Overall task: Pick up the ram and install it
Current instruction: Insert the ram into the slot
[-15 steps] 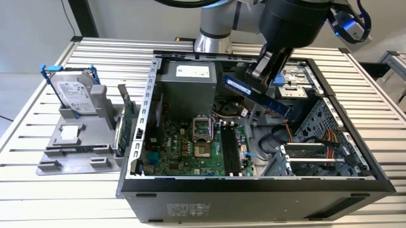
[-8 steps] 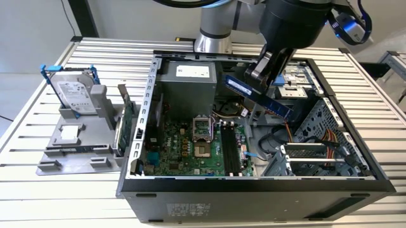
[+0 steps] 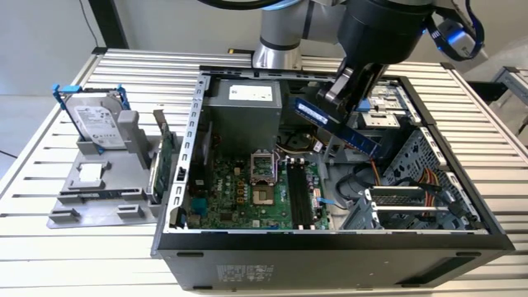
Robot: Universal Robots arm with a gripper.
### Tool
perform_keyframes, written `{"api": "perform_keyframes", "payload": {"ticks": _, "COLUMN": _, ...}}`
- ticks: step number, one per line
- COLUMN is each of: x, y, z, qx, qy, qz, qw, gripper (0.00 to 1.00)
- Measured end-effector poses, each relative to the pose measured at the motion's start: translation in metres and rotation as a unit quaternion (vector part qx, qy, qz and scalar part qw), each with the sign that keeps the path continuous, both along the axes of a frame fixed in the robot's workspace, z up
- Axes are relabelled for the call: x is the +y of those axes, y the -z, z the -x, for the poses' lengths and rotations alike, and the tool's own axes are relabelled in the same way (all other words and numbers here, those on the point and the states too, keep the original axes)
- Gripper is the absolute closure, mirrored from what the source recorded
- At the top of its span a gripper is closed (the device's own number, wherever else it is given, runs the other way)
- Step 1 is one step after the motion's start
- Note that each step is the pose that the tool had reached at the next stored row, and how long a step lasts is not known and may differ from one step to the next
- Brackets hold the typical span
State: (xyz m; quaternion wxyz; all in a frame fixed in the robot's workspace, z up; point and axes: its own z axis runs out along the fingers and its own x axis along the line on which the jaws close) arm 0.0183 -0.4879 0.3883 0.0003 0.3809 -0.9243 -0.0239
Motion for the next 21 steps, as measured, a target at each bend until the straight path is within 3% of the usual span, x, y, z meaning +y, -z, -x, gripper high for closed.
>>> {"api": "perform_keyframes", "payload": {"ticks": 8, "x": -0.0005, "y": 0.0, "z": -0.0003, "qx": 0.0, "qy": 0.019, "qz": -0.0001, "qw": 0.9998, "gripper": 1.0}}
{"api": "perform_keyframes", "payload": {"ticks": 21, "x": -0.0005, "y": 0.0, "z": -0.0003, "qx": 0.0, "qy": 0.024, "qz": -0.0001, "qw": 0.9997, "gripper": 1.0}}
